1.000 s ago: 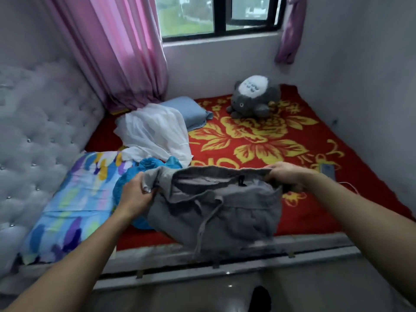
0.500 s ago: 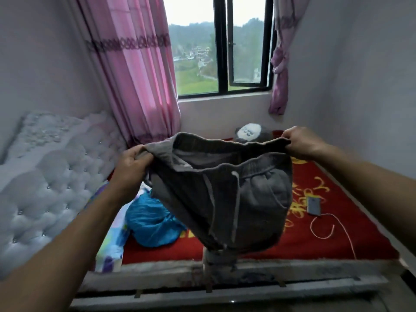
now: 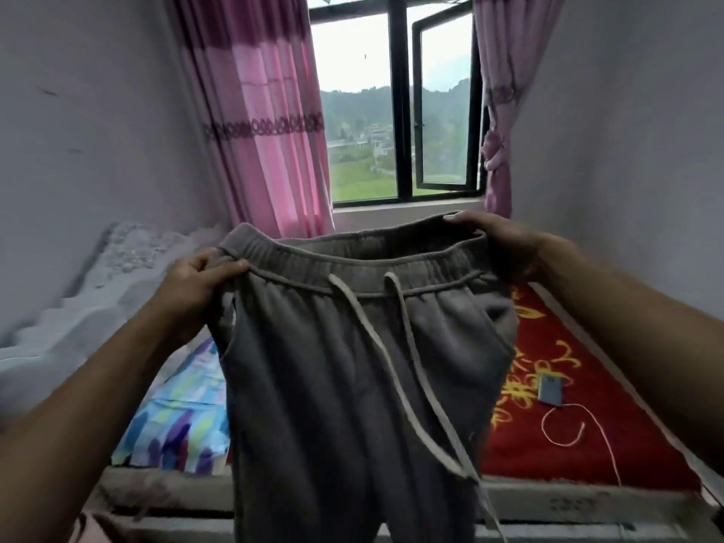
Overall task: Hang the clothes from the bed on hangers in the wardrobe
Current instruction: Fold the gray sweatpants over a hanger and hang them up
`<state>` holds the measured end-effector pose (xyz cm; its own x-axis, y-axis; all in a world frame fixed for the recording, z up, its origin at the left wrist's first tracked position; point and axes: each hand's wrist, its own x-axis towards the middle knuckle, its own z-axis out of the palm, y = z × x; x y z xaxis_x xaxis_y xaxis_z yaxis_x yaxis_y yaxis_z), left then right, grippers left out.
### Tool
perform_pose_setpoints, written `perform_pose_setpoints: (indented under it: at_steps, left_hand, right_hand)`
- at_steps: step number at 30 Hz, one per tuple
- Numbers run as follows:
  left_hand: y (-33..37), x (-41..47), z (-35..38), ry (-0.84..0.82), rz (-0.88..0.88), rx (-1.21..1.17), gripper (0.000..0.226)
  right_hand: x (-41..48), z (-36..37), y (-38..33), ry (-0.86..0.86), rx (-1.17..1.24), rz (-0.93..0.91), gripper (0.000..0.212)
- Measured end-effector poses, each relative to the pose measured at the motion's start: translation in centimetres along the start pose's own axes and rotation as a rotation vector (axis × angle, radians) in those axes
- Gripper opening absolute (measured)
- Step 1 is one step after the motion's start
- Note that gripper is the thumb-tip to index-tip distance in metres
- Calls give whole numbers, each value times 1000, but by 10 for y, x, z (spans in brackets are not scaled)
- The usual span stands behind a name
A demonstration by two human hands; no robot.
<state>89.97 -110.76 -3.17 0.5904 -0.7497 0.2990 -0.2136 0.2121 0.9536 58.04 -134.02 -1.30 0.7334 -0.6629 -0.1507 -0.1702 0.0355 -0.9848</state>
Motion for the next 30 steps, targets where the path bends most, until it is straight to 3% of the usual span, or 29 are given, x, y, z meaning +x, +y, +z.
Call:
perform_pose_setpoints:
  at_steps: [3, 5, 7, 10, 12, 21, 27, 30]
  left_hand:
    - [-8, 0, -13, 131, -33, -45, 7]
    - [-16, -2, -21, 116, -56, -31, 15]
    - [-21, -3, -31, 1, -100, -42, 37]
    - [-22, -2, -47, -290, -230, 31, 77]
    - [-24, 1, -51, -456, -286, 44, 70]
    - [-88, 79, -70, -650, -373, 58, 74]
    - [-134, 160, -50, -545, -337, 115, 53]
    - [-155, 201, -31, -507, -284, 124, 69]
  right_hand:
    - [-19, 3, -7, -271, -166, -28, 72]
    - [-18, 6, -6, -324, -363, -71, 72]
    - [-12, 11, -4, -211, -538, -128, 68]
    - [3, 4, 5, -30, -488, -174, 72]
    - [15, -1, 13, -18, -428, -169, 69]
    - [76, -6, 38, -105, -420, 9, 55]
    - [137, -15, 53, 62, -372, 26, 62]
    - [169, -34, 61, 158, -325, -10, 70]
